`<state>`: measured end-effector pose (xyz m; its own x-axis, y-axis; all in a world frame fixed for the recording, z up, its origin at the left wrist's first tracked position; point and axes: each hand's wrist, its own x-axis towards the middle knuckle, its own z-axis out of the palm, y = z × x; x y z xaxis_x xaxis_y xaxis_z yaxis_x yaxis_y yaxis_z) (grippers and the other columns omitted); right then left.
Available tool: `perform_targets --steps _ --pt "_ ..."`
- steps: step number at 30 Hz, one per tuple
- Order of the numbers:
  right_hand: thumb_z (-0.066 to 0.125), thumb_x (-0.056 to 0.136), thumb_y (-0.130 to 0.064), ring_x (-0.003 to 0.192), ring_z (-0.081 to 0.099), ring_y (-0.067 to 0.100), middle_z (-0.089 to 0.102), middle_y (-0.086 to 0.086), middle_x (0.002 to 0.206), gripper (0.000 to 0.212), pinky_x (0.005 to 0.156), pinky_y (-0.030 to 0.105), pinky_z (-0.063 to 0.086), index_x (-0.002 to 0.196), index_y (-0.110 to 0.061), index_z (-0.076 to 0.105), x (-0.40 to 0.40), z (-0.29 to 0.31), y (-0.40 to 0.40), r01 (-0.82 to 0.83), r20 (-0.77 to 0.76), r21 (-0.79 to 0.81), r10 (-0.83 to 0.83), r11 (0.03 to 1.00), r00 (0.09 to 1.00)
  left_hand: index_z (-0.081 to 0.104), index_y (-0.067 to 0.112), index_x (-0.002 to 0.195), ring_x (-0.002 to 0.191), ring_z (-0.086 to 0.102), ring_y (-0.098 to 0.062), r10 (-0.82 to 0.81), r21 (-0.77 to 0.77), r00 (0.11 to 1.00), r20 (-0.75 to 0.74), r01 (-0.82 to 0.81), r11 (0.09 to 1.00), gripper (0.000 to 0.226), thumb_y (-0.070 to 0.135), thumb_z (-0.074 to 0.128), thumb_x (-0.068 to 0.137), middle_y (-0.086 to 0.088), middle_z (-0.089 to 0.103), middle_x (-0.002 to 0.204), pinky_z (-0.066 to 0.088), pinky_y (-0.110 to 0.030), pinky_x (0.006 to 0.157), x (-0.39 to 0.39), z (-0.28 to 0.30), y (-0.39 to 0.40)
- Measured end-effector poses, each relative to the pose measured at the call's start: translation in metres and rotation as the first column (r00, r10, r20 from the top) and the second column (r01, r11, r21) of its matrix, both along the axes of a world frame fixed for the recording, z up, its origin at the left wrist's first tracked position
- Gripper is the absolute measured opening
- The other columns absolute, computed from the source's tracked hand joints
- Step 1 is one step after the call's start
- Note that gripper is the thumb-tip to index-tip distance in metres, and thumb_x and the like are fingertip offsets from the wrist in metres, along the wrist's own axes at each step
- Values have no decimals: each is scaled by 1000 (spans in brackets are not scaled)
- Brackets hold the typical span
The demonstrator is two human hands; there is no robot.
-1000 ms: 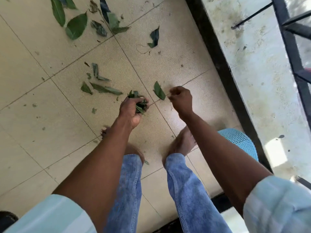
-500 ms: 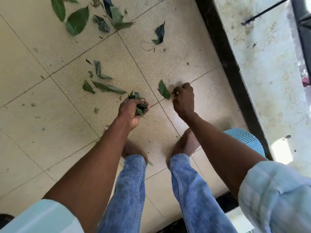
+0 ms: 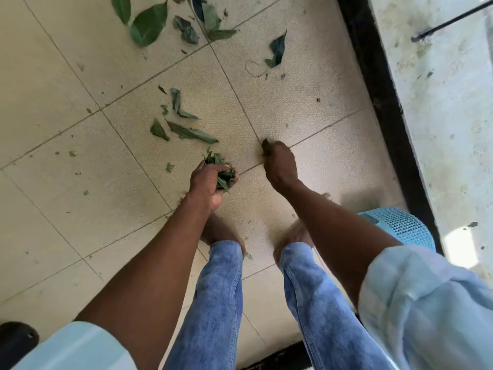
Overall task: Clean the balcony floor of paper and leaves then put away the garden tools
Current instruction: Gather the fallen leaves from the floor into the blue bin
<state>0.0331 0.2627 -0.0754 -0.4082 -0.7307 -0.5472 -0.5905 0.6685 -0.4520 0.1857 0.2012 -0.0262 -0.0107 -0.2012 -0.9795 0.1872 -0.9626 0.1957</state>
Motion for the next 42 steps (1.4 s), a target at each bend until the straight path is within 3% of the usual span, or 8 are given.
perform_targets --steps 6,15,19,22,27,31,37,42 --pt "68 73 12 68 70 23 68 16 87 28 62 30 58 94 -1 55 14 70 -34 630 512 177 -618 756 597 64 13 96 68 66 -23 75 -61 995 58 -72 996 38 -17 49 78 -11 67 83 54 -31 57 15 22 -5" --pt "85 64 -18 78 69 19 69 2 82 14 67 38 59 67 -18 71 107 120 -84 342 379 130 -365 931 850 57 16 68 59 55 -19 337 -4 925 -177 -343 939 26 30 58 90 -2 58 63 45 -29 62 49 73 -43" --pt "77 63 -16 66 65 22 67 6 68 14 57 36 56 57 -17 65 132 115 -101 194 366 173 -246 966 898 61 11 77 59 63 -17 350 8 932 -98 -351 936 13 6 61 89 -3 67 61 54 -23 51 73 72 -50" --pt "68 73 1 50 46 13 55 3 55 21 46 24 36 60 -10 56 143 119 -111 68 522 274 -208 959 827 59 8 78 58 63 -18 438 -8 898 -41 -439 899 19 -7 55 88 -4 67 58 53 -23 47 89 65 -50" --pt "67 82 1 77 64 18 69 8 86 18 72 32 55 98 -7 67 123 93 -126 85 673 364 -325 928 664 55 2 91 48 58 -18 572 -18 820 12 -572 820 19 -15 49 86 -13 60 66 49 -21 44 115 40 -45" --pt "67 87 -10 100 60 23 54 11 128 44 82 35 56 129 -13 57 114 49 -121 -273 100 168 259 947 961 54 5 93 50 60 -16 594 -25 805 3 -594 804 21 -13 50 87 -14 60 76 51 -25 50 123 16 -43" --pt "58 82 7 125 37 36 19 17 152 79 88 42 51 151 -14 24 122 -3 -117 -794 -108 116 802 597 587 55 7 104 54 60 -17 541 -19 841 -30 -541 841 29 -13 53 83 -13 57 76 51 -25 51 108 -11 -43" --pt "57 89 1 115 46 31 34 17 144 51 80 39 56 137 4 41 107 -8 -107 -932 -110 173 946 320 304 56 7 110 60 61 -18 533 0 846 -24 -534 846 34 -13 56 82 -12 60 79 53 -27 54 107 -15 -46"
